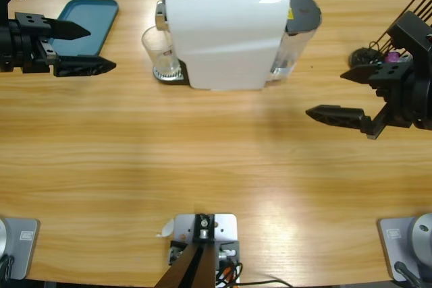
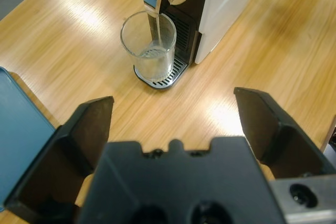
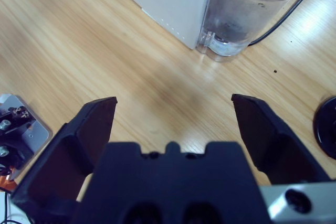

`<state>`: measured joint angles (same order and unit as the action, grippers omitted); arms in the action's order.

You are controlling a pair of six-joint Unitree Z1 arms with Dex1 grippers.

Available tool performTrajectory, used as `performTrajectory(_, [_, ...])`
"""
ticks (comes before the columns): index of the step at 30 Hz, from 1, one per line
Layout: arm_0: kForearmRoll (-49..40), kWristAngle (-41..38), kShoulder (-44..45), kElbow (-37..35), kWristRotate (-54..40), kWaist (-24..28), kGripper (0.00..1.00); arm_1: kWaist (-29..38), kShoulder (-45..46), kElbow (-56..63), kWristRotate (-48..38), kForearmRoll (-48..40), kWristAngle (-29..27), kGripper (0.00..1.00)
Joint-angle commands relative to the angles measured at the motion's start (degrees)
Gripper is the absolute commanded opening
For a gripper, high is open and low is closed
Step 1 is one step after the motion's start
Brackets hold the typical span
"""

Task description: Pour coffee

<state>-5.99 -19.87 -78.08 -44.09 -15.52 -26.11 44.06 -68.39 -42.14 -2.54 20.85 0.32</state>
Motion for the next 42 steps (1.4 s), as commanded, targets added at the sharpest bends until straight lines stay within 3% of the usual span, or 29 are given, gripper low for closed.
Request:
performTrajectory(1, [0.7, -0.9, -0.7, 0.4, -0.5, 0.3, 1.000, 0.6, 1.2, -0.1, -0.3, -0.3, -0.4, 1.000])
performTrajectory(10, [0.6, -3.8, 0.2, 1.9, -0.5, 0.2, 1.000, 0.6, 6.4, 1.8, -0.1, 1.0, -0.3, 1.000])
performTrajectory(42, [0.6, -4.2, 1.2, 4.2, -0.5, -1.0, 1.000, 0.6, 2.9, 2.2, -0.1, -1.3, 1.2, 1.000])
